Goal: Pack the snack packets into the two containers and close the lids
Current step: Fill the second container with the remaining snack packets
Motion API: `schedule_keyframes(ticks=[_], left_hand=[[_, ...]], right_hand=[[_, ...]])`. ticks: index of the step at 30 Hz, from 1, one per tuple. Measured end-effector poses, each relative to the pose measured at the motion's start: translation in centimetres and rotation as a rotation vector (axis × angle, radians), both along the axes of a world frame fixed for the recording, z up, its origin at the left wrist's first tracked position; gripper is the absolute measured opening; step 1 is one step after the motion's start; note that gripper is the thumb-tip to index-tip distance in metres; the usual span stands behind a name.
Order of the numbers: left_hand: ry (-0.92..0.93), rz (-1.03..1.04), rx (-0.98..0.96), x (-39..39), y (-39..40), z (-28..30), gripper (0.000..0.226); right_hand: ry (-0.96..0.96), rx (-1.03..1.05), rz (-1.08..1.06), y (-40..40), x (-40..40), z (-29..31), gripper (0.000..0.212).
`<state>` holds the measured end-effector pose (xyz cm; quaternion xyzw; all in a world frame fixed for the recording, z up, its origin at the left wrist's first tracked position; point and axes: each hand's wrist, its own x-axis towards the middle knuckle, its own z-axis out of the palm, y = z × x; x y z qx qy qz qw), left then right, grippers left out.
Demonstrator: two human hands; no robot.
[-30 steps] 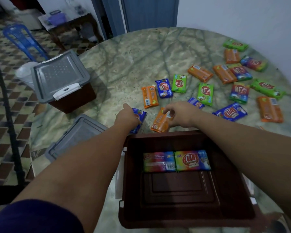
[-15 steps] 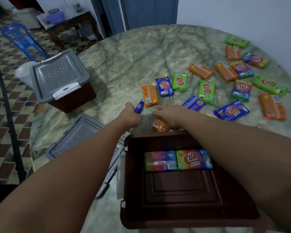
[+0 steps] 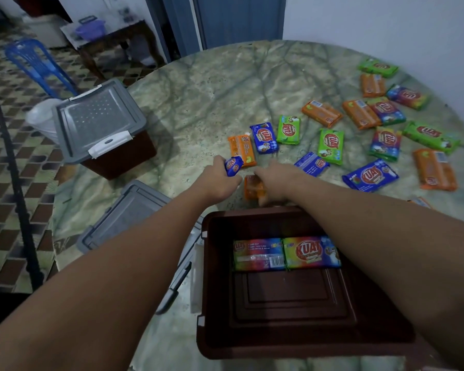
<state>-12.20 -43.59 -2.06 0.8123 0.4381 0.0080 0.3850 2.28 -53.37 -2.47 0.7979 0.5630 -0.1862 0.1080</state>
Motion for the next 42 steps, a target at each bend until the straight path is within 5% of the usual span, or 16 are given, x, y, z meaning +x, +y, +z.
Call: schedule_keyframes(ticks=[15, 26, 32, 36, 42], left_hand=[[-0.074, -0.170, 0.273, 0.3, -3.8, 3.7, 0.052], [-0.173, -0.224, 0.478, -2.7, -9.4, 4.2, 0.061], [-0.143, -0.313, 0.641, -4.6, -12.6, 3.1, 0.077], [-0.146, -0.391, 0.573, -5.8, -14.0, 2.0, 0.081], [0.022, -0.540, 0.532, -7.1, -15.3, 0.5, 0.080]], right_hand=[[0.096, 0.310, -0.263, -5.5, 1.5, 5.1, 0.098], [0.124, 0.468, -0.323, -12.5, -0.7, 6.2, 0.085], [0.037, 0.527, -0.273, -15.1, -2.6, 4.6, 0.085], [-0.026, 0.575, -0.212, -17.0, -4.1, 3.1, 0.084], [-0.088, 0.346, -0.019, -19.0, -5.1, 2.6, 0.084]])
